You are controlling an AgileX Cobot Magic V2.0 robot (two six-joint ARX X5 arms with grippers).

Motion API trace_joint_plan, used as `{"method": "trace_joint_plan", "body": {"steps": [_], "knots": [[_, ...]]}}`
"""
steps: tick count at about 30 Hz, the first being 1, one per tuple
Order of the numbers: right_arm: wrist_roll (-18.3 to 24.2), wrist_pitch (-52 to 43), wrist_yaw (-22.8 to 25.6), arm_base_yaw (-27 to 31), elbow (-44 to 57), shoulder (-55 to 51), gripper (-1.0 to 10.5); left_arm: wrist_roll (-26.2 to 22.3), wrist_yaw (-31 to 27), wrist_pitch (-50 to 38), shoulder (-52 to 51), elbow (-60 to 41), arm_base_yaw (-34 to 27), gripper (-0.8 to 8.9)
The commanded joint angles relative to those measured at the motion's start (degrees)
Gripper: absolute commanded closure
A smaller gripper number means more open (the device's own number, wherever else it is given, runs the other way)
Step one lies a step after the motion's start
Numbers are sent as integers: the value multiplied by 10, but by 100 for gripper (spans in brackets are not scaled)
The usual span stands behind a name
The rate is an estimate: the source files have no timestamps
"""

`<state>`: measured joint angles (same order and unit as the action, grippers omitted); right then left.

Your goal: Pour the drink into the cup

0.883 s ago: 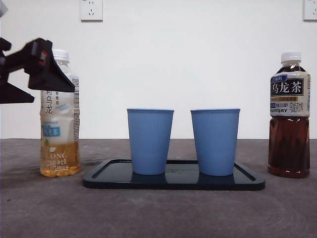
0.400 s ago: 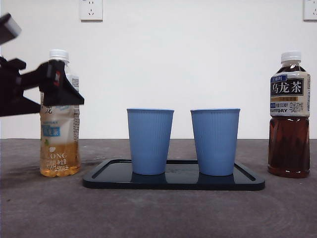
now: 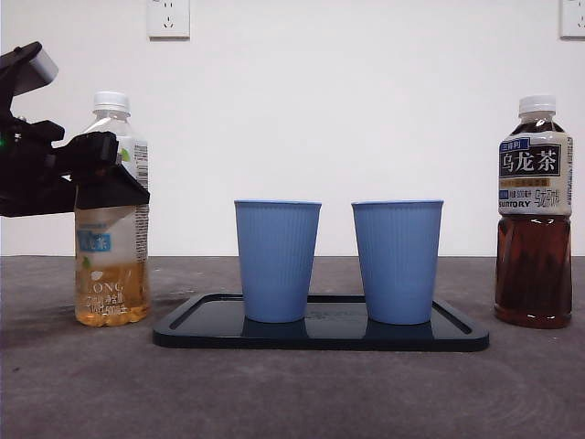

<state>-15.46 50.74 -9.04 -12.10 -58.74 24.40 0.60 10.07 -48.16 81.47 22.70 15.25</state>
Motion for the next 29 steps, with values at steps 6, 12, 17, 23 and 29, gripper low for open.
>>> {"method": "trace_joint_plan", "body": {"steps": [6, 12, 17, 23, 29], "knots": [[-5, -5, 0, -2, -11, 2, 454, -15, 2, -10, -14, 10, 2, 566], [-4, -9, 0, -2, -11, 2, 454, -15, 2, 44, -83, 17, 2, 566], [-2, -9, 0, -2, -11, 2, 454, -36, -1, 248, -160, 66, 10, 566], [24, -10, 1, -2, -11, 2, 454, -116, -77, 512, -205, 169, 39, 566], [31, -15, 1, -2, -11, 2, 455, -189, -166, 607, -205, 226, 89, 566]]}}
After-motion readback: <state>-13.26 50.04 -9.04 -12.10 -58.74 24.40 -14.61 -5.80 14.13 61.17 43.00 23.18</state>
